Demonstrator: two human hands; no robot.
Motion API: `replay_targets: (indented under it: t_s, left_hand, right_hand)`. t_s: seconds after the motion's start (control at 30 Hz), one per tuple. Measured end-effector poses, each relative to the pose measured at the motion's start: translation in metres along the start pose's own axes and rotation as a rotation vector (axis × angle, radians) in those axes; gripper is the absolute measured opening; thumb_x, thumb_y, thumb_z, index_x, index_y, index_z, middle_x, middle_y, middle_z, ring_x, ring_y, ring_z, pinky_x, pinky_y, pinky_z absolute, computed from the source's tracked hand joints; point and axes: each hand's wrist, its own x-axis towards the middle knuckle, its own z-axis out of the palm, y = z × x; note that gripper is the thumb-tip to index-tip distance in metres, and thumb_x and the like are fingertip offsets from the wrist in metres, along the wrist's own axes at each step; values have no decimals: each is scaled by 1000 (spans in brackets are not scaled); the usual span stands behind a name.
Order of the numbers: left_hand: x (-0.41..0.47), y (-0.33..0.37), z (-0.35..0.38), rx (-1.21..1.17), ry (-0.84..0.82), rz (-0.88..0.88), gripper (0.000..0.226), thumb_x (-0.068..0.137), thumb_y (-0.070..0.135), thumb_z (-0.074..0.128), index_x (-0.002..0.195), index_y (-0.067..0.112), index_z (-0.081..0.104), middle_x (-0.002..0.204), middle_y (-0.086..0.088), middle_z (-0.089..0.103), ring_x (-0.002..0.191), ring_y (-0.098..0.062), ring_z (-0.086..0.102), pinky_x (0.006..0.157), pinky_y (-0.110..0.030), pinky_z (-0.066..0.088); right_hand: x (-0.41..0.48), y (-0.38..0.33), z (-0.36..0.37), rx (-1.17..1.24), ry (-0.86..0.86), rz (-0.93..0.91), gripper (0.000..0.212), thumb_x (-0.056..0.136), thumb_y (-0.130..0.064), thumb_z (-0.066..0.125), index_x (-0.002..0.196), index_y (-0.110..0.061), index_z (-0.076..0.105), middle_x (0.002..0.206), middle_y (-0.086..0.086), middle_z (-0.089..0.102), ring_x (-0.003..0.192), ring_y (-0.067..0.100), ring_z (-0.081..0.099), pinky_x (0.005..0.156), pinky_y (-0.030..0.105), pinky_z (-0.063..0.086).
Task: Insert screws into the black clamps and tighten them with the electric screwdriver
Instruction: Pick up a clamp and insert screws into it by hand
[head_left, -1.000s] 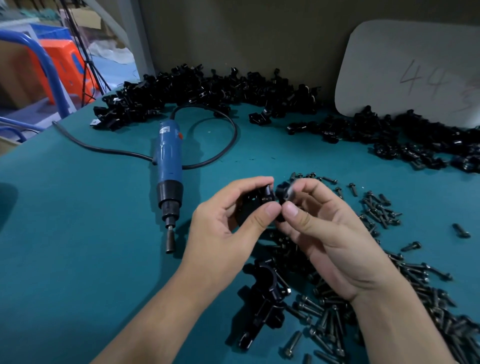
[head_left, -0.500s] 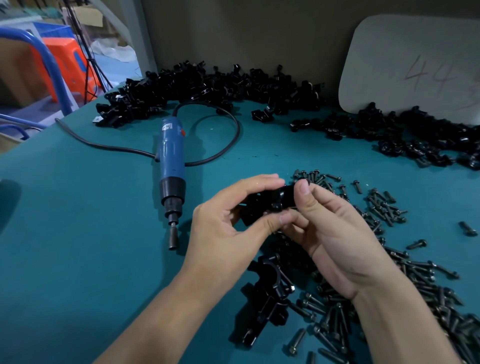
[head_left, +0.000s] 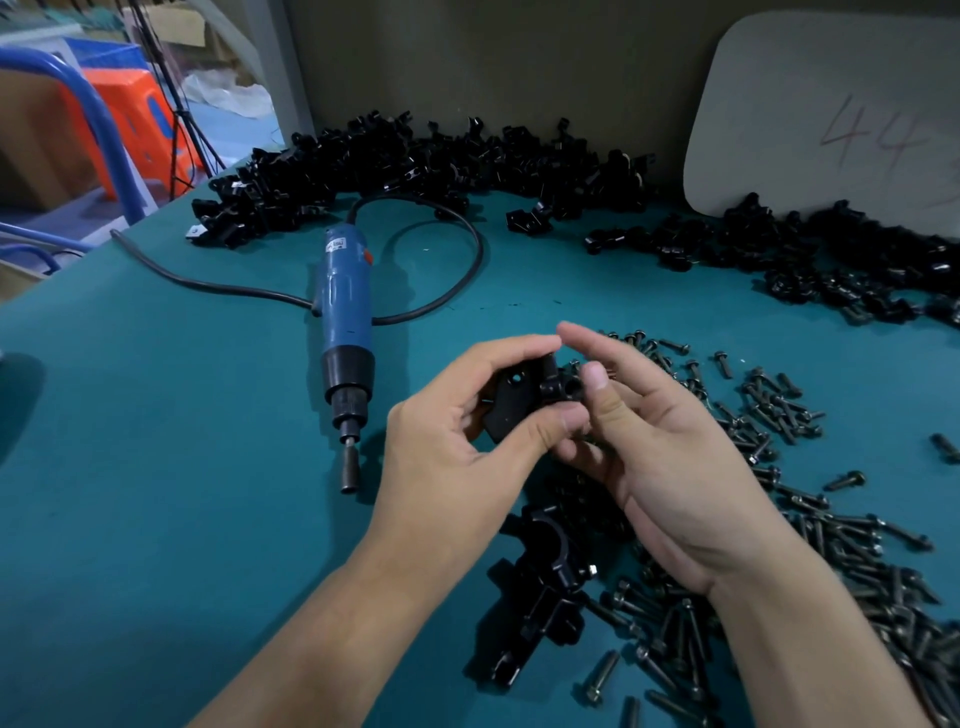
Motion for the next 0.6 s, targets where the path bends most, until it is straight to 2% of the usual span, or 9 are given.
replay_targets:
  t_s: [0.07, 0.17, 0.23, 0.27, 0.37, 0.47, 0.53, 0.6]
  left_hand:
    - [1, -1, -1, 16, 12, 2, 37, 86, 18, 84, 119, 33, 73, 111, 14, 76, 106, -10, 73, 91, -19, 54]
    - [2, -3, -1, -2, 27, -9, 35, 88, 21, 83, 120, 32, 73, 115, 12, 76, 112, -14, 72, 95, -25, 56]
    - [2, -4, -1, 8, 17, -4, 35, 88, 27, 83, 120, 35, 72, 117, 13, 75, 114, -15, 71, 98, -29, 56]
    - [2, -4, -2, 19, 9, -4, 35, 88, 31, 82, 121, 36, 72, 118, 14, 75, 116, -14, 71, 100, -32, 56]
    - [2, -7, -3, 49, -6, -40, 36, 90, 37, 80, 125, 37, 71, 124, 15, 73, 122, -15, 67, 106, -42, 52]
    - [2, -7, -2, 59, -26, -52, 36, 92, 35, 77, 127, 39, 70, 127, 17, 72, 125, -12, 65, 108, -42, 50]
    - [2, -7, -2, 54, -35, -60, 34, 93, 34, 75, 127, 38, 70, 126, 17, 72, 123, -11, 66, 107, -39, 51]
    - [1, -8, -2, 41, -42, -70, 34, 94, 31, 75, 127, 34, 71, 124, 14, 73, 122, -13, 67, 106, -39, 52]
  right_hand:
    - [-2, -1, -3, 23, -75, 0, 37, 91, -22, 60, 126, -27, 73, 90, -3, 72, 87, 10, 69, 81, 22, 57]
    - [-4, -2, -4, -47, -122, -18, 47, 84, -9, 67, 127, -27, 72, 101, 1, 74, 104, 19, 69, 93, 25, 56]
    - [-4, -2, -3, -60, -59, -46, 44, 79, -14, 73, 122, -26, 74, 110, 11, 73, 103, 27, 68, 91, 26, 57]
    - [-3, -2, -3, -48, -29, -51, 42, 78, -18, 73, 120, -25, 75, 111, 11, 73, 101, 24, 68, 89, 26, 58]
    - [-3, -3, -2, -27, -1, -46, 43, 79, -27, 73, 122, -26, 74, 110, -1, 76, 100, 12, 69, 87, 24, 57]
    - [-3, -4, -3, -23, 2, -62, 53, 73, -29, 77, 125, -25, 72, 121, -3, 74, 110, 14, 70, 87, 21, 56]
    - [-2, -3, -4, -45, 37, -78, 56, 69, -28, 80, 124, -31, 73, 115, -9, 74, 109, 13, 70, 86, 21, 56]
    - [-1, -2, -5, -67, 66, -114, 52, 65, -28, 84, 116, -35, 75, 102, -11, 74, 100, 12, 70, 85, 22, 56]
